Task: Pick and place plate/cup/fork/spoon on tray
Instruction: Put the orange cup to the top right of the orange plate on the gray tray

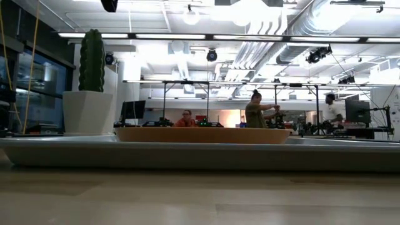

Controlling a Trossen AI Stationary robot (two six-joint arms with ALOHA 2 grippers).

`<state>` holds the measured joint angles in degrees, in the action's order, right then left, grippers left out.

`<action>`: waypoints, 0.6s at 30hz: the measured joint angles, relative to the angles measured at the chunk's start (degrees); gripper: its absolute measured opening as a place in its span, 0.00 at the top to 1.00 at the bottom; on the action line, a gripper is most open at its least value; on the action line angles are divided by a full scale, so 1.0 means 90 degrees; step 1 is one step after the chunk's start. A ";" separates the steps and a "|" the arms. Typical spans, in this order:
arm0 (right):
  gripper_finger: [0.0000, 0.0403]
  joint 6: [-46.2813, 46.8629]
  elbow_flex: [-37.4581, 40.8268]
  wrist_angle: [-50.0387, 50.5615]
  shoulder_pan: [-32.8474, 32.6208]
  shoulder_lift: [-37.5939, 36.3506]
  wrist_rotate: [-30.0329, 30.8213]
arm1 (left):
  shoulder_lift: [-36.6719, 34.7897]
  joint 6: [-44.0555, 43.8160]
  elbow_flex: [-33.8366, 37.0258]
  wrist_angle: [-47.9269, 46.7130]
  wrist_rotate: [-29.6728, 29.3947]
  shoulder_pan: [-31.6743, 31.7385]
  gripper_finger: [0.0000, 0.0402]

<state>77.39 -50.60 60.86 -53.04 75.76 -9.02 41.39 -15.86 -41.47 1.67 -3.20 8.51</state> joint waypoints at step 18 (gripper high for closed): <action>0.97 -0.0311 0.0308 -0.0641 0.0000 0.0295 -0.0196 | 0.0000 0.0000 0.0000 -0.0005 -0.0027 0.0000 0.50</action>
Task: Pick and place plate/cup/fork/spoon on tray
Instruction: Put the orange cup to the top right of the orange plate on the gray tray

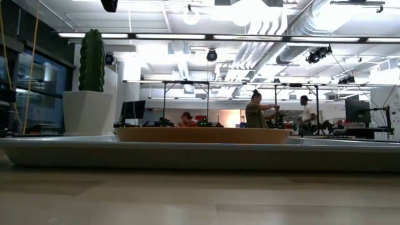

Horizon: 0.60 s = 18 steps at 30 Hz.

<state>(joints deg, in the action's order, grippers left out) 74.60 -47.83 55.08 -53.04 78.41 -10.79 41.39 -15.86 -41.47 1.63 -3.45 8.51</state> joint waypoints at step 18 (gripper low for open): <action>1.00 -0.0152 -0.0721 0.0003 0.0631 -0.1543 0.0104 | 0.0000 0.0000 0.0000 -0.0007 -0.0021 -0.0001 0.50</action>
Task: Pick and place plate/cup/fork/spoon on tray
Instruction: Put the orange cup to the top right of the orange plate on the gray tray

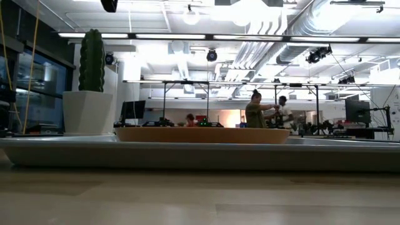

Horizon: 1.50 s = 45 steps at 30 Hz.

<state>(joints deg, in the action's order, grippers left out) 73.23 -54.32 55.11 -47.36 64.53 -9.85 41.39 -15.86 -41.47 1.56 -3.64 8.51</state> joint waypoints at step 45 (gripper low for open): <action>1.00 -0.3212 -0.1823 0.1138 0.7050 0.3490 0.0753 | 0.0065 -0.0053 -0.0002 0.0000 -0.0125 -0.0002 0.50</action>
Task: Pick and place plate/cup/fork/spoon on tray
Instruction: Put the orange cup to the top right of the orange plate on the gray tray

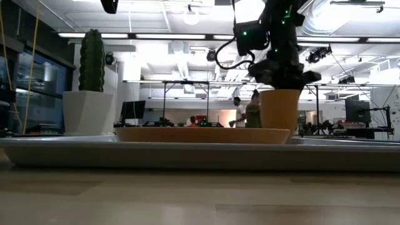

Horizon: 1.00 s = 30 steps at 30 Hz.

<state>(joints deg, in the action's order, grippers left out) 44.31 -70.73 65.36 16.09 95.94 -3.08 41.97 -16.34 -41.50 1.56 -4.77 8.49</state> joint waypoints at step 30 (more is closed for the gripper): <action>1.00 0.0810 0.0203 -0.0204 0.0334 -0.0001 -0.0165 | 0.0018 -0.0001 0.0000 0.0000 -0.0047 0.0000 0.50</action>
<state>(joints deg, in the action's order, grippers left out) 51.60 -68.90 63.52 19.09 95.93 -4.56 42.13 -16.34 -41.50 1.56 -5.19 8.49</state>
